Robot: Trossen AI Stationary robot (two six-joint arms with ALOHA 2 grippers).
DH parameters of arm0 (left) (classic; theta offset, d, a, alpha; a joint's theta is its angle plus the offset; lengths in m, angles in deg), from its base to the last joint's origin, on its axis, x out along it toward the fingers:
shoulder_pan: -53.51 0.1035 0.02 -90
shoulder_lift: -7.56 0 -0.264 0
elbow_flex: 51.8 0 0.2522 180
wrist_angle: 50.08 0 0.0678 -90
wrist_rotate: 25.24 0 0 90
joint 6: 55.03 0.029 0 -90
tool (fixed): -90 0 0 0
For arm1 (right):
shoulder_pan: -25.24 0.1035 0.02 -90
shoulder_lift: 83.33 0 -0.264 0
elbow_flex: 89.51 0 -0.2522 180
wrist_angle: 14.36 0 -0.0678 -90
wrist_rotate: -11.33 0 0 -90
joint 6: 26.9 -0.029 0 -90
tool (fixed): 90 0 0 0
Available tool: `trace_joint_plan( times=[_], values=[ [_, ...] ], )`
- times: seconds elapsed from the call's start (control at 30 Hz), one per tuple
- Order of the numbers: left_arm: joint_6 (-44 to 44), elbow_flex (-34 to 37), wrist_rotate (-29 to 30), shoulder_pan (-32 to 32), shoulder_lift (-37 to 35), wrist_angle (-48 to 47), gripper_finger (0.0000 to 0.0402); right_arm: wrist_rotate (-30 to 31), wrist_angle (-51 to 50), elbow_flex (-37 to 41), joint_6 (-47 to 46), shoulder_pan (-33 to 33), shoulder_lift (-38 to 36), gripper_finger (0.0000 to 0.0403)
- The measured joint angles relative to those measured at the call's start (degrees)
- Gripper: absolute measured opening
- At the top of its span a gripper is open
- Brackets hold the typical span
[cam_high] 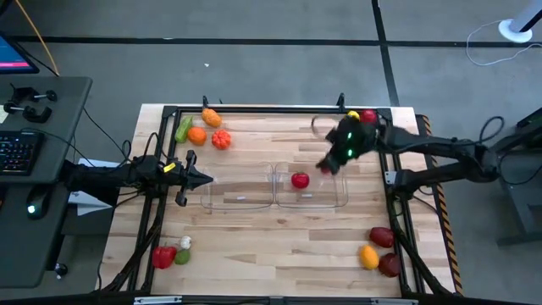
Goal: Sort produce into baskets
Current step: Put the red peach into the right transparent bin, then put the red tomato into the right transparent bin
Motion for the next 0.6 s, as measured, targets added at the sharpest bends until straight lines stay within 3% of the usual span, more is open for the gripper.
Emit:
trace_joint_plan(
  times=[0.2,0.43,0.53,0.6],
  values=[
    [0.01,-0.02,0.0,0.0,-0.01,0.0,0.0,4.75,0.64,0.31,5.35,7.31,3.15,0.0085],
    [0.01,-0.02,0.0,0.0,0.0,0.0,0.0,6.68,0.44,-0.12,6.2,7.13,3.6,0.0198],
    [0.0,0.0,-0.01,0.0,-0.01,0.0,0.0,13.15,-1.32,-3.41,9.43,5.36,3.55,0.0247],
    [0.01,-0.02,-0.02,0.0,-0.02,0.02,0.0,21.89,-5.53,-6.95,13.24,2.94,3.49,0.0271]
  ],
)
